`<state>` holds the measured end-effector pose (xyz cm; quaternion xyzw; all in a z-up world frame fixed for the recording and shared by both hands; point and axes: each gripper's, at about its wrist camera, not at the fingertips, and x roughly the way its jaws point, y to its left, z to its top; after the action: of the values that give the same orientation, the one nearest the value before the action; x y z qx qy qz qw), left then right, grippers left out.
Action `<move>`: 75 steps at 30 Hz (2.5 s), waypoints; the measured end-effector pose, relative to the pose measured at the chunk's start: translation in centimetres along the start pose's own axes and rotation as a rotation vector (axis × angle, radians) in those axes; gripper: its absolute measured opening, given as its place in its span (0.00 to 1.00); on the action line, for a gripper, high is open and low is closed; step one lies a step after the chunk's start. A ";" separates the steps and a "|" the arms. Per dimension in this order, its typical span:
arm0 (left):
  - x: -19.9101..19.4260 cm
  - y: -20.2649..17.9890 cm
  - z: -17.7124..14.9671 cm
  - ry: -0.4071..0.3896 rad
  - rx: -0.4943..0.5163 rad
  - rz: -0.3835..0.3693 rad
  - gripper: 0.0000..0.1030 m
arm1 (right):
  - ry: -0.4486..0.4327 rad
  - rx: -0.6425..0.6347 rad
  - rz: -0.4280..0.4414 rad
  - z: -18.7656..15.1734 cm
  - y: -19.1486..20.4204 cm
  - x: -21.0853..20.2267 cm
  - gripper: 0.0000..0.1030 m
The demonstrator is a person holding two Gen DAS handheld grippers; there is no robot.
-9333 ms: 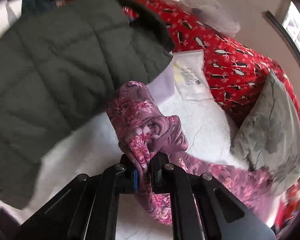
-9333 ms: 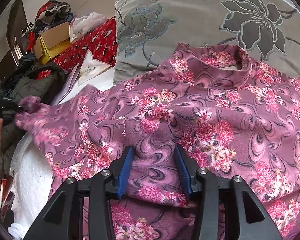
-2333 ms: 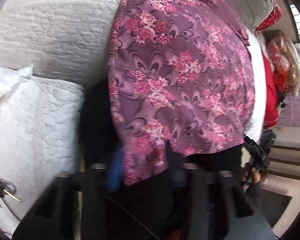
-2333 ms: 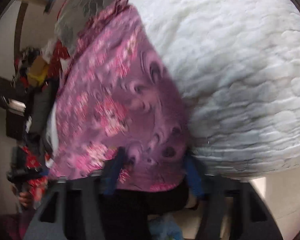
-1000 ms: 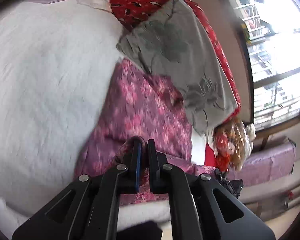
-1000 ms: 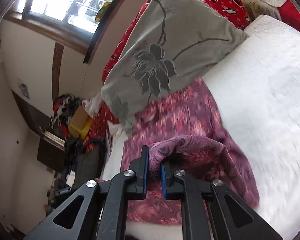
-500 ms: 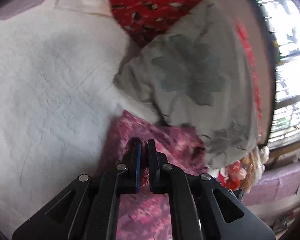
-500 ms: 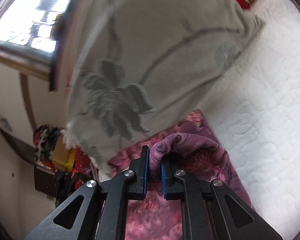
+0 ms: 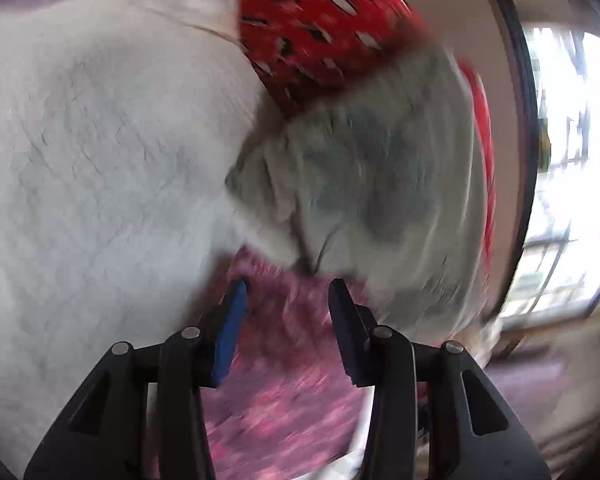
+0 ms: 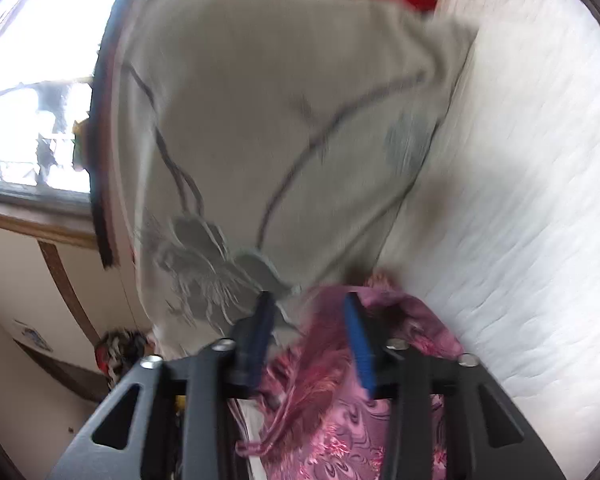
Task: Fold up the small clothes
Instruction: 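Lay the hem over the collar and open both tools, then move both tools to the side edge of the folded shirt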
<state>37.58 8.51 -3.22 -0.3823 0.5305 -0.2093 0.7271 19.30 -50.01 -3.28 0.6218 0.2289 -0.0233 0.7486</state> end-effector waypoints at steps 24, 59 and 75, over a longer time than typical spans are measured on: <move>5.7 -6.3 -8.2 0.071 0.455 0.336 0.42 | 0.079 -0.430 -0.326 -4.2 2.5 0.9 0.20; 1.4 -0.6 -19.0 0.212 0.404 0.403 0.61 | 0.268 -0.723 -0.699 -19.7 4.7 -12.3 0.44; 0.9 0.5 -18.9 0.269 0.389 0.350 0.65 | 0.161 -0.627 -0.697 -19.7 2.9 -15.5 0.52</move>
<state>20.28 1.88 -6.91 -0.1073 0.6300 -0.2271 0.7349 0.20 -34.66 2.76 0.2518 0.4772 -0.1546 0.8276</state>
